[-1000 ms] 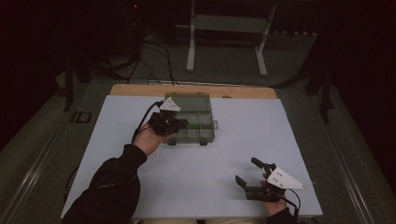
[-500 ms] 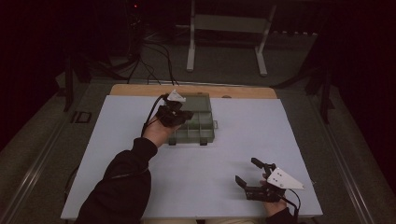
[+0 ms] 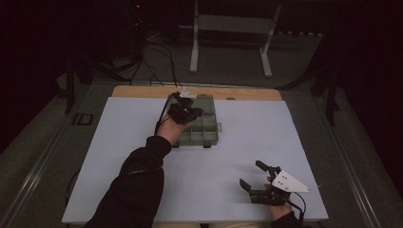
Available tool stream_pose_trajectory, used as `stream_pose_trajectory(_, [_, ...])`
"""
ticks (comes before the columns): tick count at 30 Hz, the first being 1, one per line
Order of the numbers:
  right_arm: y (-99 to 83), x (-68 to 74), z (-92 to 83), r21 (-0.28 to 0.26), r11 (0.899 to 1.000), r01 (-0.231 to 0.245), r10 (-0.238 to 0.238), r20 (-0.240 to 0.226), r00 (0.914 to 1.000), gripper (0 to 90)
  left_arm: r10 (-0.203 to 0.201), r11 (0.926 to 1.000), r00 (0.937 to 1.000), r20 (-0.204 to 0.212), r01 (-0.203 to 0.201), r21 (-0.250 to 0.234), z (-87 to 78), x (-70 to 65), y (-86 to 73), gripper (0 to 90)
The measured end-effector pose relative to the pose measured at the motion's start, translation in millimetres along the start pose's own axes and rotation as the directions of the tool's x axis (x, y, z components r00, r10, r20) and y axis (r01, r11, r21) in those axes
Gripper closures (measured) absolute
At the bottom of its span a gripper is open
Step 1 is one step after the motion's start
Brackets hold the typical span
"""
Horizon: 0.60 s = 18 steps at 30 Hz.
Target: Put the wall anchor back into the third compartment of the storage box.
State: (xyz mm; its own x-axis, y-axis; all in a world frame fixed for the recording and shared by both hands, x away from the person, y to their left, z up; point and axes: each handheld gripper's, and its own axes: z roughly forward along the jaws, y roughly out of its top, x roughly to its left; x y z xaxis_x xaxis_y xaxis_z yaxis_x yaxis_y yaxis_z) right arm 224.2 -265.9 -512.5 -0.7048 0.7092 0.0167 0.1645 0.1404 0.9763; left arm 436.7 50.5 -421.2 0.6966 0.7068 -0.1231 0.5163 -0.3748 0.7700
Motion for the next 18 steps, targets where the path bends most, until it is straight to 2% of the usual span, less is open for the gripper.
stream_pose_trajectory(4, [-0.2, -0.1, 0.0, 0.001, 1.000, -0.002, 0.002, -0.001, 1.0000, 11.0, -0.010, 0.9999, 0.9998, -0.015, 0.010, -0.001, 5.9, 1.8, -1.6, 83.3])
stream_pose_trajectory(5, [-0.1, -0.1, -0.1, 0.000, 1.000, -0.001, 0.001, -0.002, 1.0000, 11.0, -0.028, 0.9996, 0.9991, -0.032, 0.028, -0.005, 10.0, 3.8, -3.3, 83.3])
stream_pose_trajectory(7, [-0.1, 0.1, -0.1, 0.002, 1.000, -0.001, 0.001, -0.002, 1.0000, 11.0, -0.058, 0.9983, 0.9979, -0.030, 0.057, -0.009, 13.6, 7.6, -4.8, 83.3])
stream_pose_trajectory(10, [-0.1, 0.1, 0.1, 0.002, 1.000, -0.001, 0.001, -0.002, 1.0000, 11.0, -0.078, 0.9968, 0.9961, -0.040, 0.077, -0.022, 15.9, 10.2, -6.3, 83.3])
stream_pose_trajectory(11, [-0.2, 0.1, 0.1, 0.003, 1.000, -0.003, 0.003, -0.002, 1.0000, 11.0, -0.101, 0.9946, 0.9937, -0.049, 0.099, -0.031, 17.9, 13.1, -7.6, 83.2])
stream_pose_trajectory(12, [-0.3, 0.0, 0.1, 0.003, 1.000, -0.002, 0.002, -0.002, 1.0000, 11.0, -0.105, 0.9941, 0.9926, -0.061, 0.103, -0.033, 18.7, 14.0, -8.4, 83.2])
stream_pose_trajectory(18, [-0.6, 0.0, 0.5, 0.005, 1.000, -0.004, 0.004, -0.003, 1.0000, 11.0, -0.141, 0.9896, 0.9885, -0.055, 0.139, -0.038, 26.3, 17.5, -12.4, 83.2])
